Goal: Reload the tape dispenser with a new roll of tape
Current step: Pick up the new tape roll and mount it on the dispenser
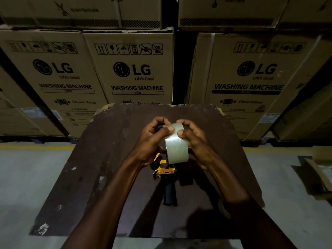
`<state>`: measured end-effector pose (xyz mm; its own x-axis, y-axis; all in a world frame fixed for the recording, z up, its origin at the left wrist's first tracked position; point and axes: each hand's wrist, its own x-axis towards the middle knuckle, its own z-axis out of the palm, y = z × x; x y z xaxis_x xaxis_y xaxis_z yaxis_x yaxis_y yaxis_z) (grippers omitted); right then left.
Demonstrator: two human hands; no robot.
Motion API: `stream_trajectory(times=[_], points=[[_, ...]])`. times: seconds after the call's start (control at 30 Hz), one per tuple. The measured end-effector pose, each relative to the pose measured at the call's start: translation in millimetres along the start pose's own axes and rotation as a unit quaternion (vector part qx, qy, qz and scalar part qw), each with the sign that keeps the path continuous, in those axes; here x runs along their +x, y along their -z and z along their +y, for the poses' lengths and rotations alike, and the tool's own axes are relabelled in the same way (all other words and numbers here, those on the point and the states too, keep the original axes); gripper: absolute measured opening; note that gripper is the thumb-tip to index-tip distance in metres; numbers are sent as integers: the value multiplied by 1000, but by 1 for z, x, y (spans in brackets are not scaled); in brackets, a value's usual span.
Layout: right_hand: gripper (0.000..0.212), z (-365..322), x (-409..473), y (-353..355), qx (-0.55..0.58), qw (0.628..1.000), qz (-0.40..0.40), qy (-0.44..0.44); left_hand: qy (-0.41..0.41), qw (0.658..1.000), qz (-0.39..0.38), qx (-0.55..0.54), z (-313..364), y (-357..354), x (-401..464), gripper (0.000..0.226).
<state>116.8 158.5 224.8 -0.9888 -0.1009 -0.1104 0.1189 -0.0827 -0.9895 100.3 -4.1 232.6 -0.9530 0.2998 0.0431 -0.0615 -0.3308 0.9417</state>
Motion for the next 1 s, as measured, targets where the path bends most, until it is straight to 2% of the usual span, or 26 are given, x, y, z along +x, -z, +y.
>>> stream_trajectory(times=[0.1, 0.27, 0.43, 0.63, 0.77, 1.0], points=[[53, -2, 0, 0, -24, 1000, 3, 3, -7, 1000, 4, 3, 1, 0, -3, 9], [70, -3, -1, -2, -49, 999, 14, 7, -6, 999, 16, 29, 4, 3, -8, 11], [71, 2, 4, 1, -74, 997, 36, 9, -40, 995, 54, 67, 1, 4, -11, 10], [61, 5, 3, 3, -89, 995, 42, 18, -106, 981, 54, 154, -2, 7, -13, 5], [74, 2, 3, 4, -100, 994, 32, 28, -102, 980, 78, 152, -4, 6, -11, 8], [76, -3, 5, 12, -142, 989, 7, 29, -98, 978, 108, 150, -5, 3, -11, 6]])
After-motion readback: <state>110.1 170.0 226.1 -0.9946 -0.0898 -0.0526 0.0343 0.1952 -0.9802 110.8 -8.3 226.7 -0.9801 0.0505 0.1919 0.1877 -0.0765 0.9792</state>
